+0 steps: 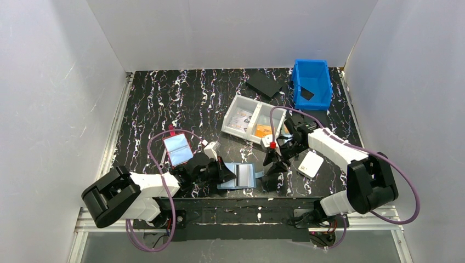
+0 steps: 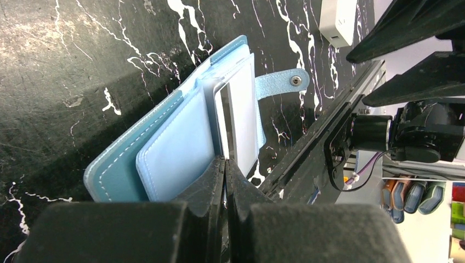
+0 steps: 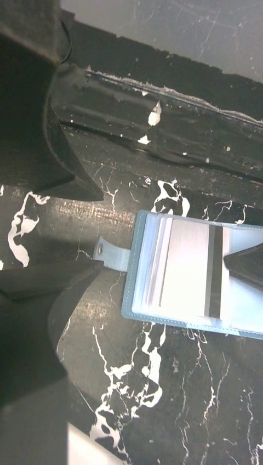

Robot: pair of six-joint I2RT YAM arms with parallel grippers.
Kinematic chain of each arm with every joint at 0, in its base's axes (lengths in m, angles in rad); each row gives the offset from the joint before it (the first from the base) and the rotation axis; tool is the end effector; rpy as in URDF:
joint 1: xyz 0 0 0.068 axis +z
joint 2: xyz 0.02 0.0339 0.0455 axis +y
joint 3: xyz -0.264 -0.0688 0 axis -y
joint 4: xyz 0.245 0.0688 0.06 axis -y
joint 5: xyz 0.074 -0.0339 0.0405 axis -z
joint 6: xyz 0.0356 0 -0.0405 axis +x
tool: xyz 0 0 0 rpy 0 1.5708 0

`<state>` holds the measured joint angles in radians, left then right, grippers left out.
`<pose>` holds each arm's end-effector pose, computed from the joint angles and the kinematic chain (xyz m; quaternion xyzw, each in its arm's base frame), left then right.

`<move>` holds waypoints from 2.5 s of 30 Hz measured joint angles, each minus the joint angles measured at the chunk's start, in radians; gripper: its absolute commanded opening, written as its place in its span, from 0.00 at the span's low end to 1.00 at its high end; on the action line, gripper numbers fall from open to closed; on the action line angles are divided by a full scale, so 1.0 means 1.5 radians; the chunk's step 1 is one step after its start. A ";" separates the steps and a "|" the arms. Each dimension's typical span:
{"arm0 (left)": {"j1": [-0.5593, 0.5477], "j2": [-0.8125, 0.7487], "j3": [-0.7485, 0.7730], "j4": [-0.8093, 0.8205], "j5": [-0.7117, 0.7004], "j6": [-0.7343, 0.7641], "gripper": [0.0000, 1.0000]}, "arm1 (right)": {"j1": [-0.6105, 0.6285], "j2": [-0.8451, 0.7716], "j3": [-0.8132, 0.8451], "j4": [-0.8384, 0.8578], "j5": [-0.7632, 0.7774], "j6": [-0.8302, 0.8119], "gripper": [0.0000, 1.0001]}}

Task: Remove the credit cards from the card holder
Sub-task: Remove the credit card from the card holder, then place the credit card in the storage box.

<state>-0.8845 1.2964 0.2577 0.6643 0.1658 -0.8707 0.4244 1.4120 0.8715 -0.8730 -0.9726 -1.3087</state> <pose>0.1387 -0.1786 0.1470 0.0523 0.8232 -0.4754 0.3060 0.2011 0.1231 0.2067 -0.6954 0.5426 0.3914 0.2621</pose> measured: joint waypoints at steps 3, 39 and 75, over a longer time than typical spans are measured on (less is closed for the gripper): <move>0.000 -0.009 0.005 -0.020 0.007 0.014 0.00 | 0.011 -0.001 0.011 0.001 0.016 -0.010 0.57; 0.067 -0.201 0.142 -0.411 0.041 0.251 0.00 | 0.142 0.115 0.186 0.082 0.036 0.172 0.61; 0.076 -0.263 0.241 -0.408 0.081 0.179 0.98 | 0.129 0.008 0.237 -0.001 0.032 0.264 0.01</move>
<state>-0.7700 0.9024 0.6189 0.0521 0.2871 -0.6022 0.6186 1.4242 1.2266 -0.8745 -0.9249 -0.9119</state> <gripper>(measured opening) 0.848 0.033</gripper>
